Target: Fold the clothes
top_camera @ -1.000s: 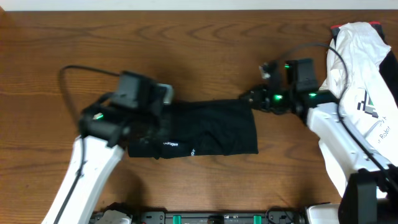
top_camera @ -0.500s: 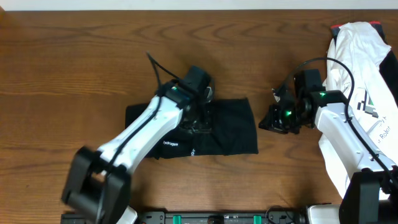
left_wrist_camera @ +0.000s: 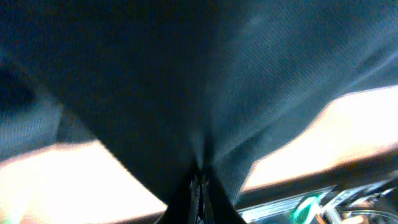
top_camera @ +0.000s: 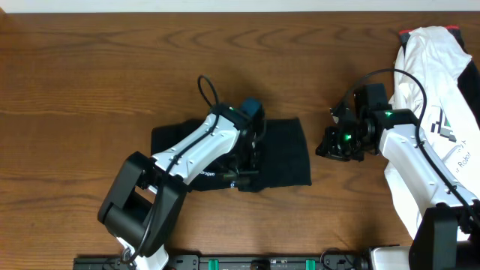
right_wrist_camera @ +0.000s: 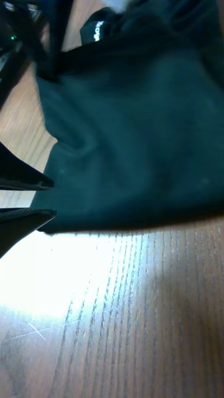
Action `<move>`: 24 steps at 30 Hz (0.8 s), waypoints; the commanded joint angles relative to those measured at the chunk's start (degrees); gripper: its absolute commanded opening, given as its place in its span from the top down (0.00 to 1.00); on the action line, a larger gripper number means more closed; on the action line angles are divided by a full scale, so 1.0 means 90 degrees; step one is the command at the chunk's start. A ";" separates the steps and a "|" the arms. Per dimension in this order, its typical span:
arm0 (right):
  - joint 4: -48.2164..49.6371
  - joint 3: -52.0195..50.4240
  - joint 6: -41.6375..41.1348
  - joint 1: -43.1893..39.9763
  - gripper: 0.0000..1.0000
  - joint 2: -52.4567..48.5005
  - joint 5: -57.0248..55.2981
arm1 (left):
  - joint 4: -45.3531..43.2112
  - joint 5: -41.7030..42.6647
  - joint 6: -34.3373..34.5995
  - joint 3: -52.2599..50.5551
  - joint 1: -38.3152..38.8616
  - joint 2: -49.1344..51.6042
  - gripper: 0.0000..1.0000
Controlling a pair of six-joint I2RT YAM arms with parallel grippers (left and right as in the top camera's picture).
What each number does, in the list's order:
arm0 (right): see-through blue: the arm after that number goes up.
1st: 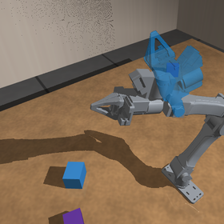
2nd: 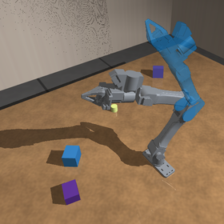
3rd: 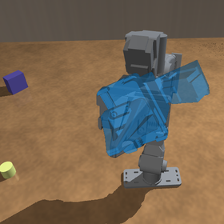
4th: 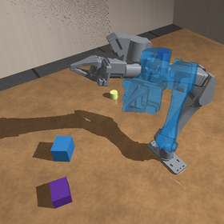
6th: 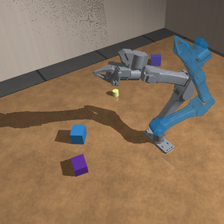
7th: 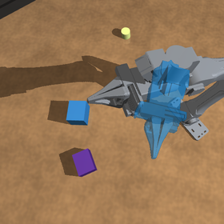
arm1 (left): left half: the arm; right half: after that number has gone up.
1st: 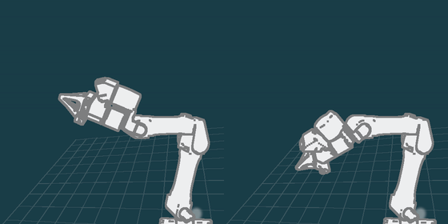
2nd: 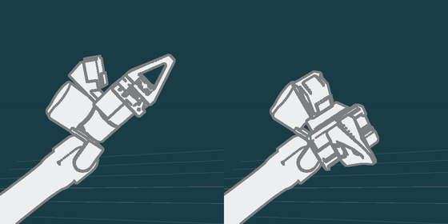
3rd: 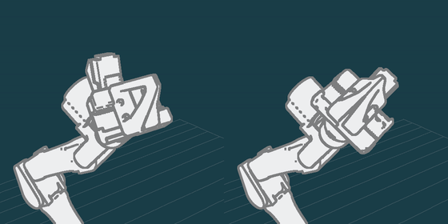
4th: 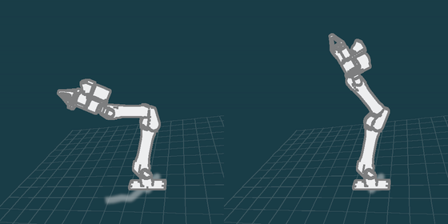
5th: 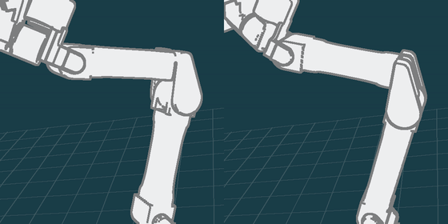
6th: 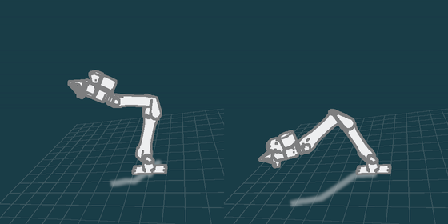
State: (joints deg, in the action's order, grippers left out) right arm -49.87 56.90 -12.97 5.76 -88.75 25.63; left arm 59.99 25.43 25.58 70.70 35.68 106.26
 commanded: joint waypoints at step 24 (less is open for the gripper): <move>0.1331 -0.0928 -0.0034 0.0498 0.48 0.0027 -0.0165 | -0.1285 -0.1124 -0.0687 0.0090 -0.1035 -0.0318 0.56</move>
State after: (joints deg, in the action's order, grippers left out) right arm -39.00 50.63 -12.27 9.74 -88.75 24.51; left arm 49.10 16.10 20.88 70.74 27.94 104.38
